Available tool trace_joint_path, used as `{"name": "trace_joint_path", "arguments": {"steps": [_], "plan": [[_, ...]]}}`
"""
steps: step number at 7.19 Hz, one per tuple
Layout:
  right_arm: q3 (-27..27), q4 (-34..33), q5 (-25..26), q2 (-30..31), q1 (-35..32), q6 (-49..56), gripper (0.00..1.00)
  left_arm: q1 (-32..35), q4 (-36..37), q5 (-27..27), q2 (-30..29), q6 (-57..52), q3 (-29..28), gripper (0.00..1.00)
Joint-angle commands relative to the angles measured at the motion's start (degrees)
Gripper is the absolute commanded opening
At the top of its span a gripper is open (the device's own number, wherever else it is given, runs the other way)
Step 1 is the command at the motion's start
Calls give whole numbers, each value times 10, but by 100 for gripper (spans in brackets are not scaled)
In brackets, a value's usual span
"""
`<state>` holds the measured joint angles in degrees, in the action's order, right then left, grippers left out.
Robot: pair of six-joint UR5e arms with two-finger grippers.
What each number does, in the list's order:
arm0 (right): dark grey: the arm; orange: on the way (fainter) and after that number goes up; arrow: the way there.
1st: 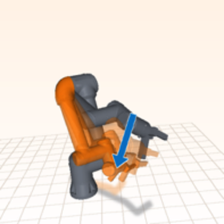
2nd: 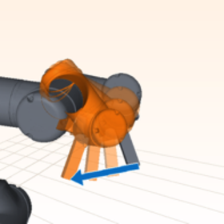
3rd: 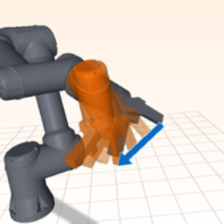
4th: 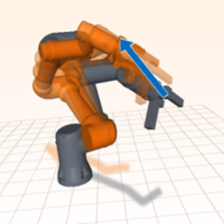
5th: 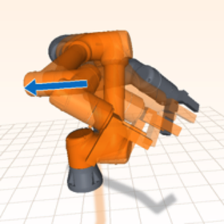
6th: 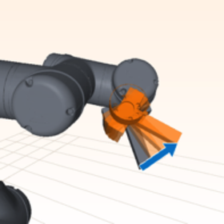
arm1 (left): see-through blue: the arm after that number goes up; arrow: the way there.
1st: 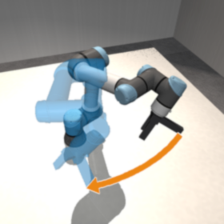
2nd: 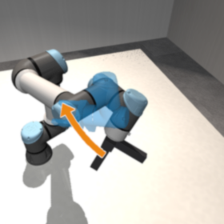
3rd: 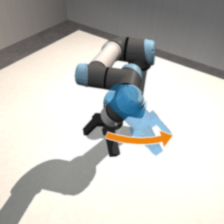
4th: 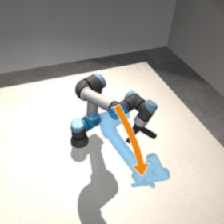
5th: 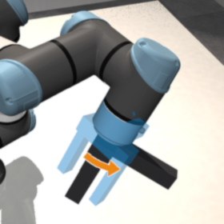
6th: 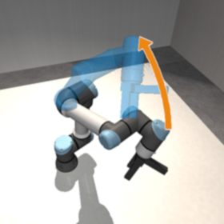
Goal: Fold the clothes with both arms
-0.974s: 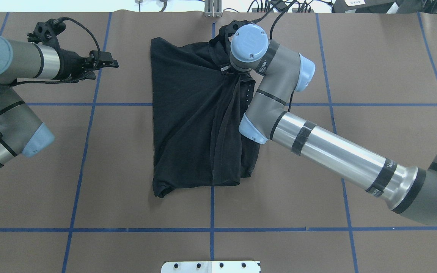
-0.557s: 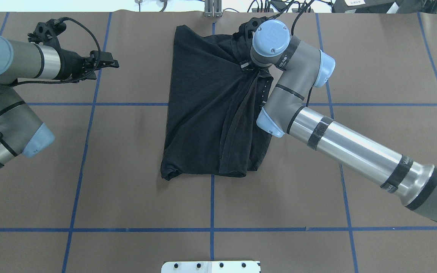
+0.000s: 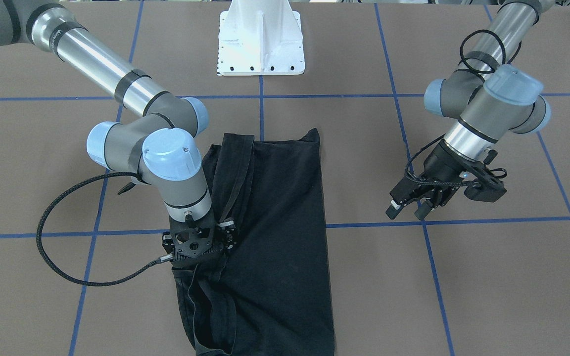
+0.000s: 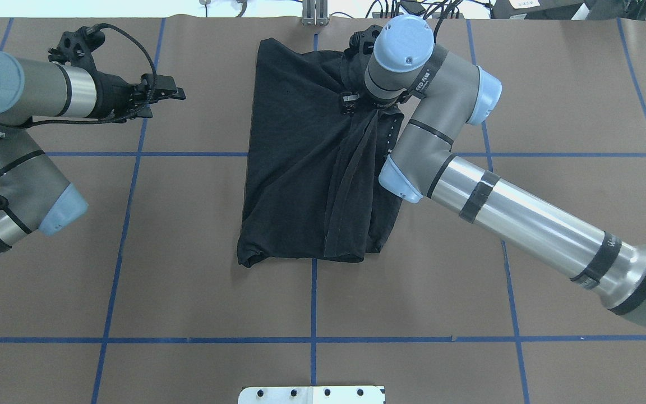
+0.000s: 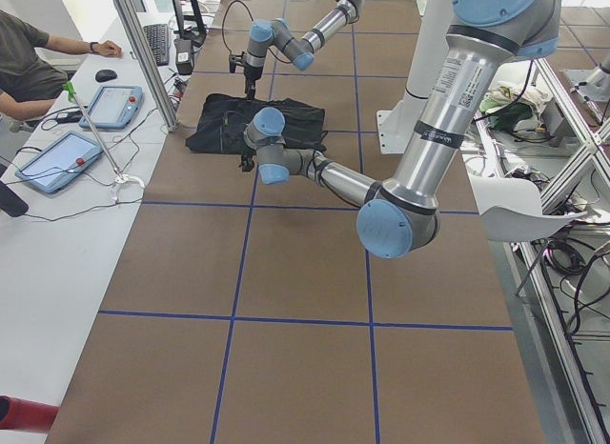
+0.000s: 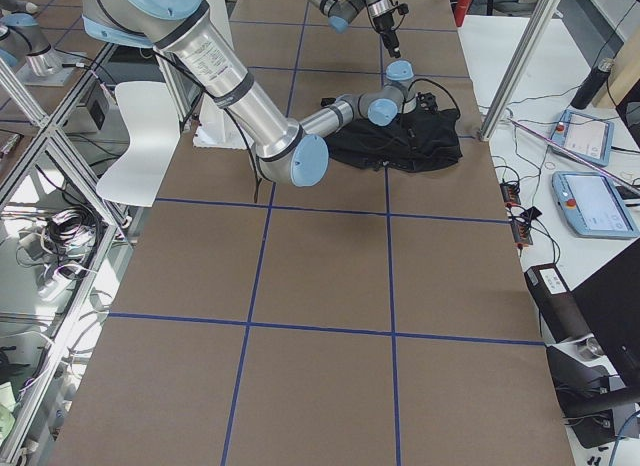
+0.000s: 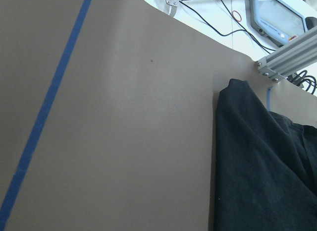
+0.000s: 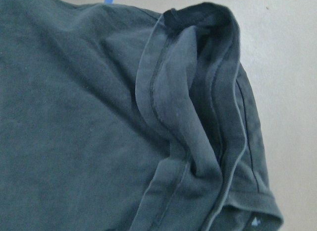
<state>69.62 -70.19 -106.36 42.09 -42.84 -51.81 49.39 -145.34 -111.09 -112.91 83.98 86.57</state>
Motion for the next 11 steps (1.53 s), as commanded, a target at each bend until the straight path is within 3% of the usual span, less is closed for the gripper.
{"name": "trace_joint_path", "arguments": {"steps": [1, 2, 3, 5, 6, 9, 10, 11], "plan": [[192, -111, -35, 91, 7, -56, 99, -50, 3, 4, 0, 59, 42, 100], [251, -183, -32, 94, 32, -61, 99, -60, 3, 6, 1, 62, 42, 100], [263, -201, -10, 84, 66, -84, 99, -61, 3, 5, 2, 62, 43, 100], [248, -208, 103, 57, 163, -85, 99, -66, 2, 5, 5, 62, 40, 100], [230, -208, 129, 55, 187, -87, 98, -68, 2, 5, 5, 62, 40, 100], [210, -208, 142, 47, 205, -95, 93, -68, 1, 4, 5, 62, 37, 100], [202, -206, 143, 48, 205, -95, 77, -69, 1, 4, 5, 62, 38, 100], [197, -204, 143, 48, 205, -94, 44, -69, 1, 4, 5, 62, 38, 100]]}}
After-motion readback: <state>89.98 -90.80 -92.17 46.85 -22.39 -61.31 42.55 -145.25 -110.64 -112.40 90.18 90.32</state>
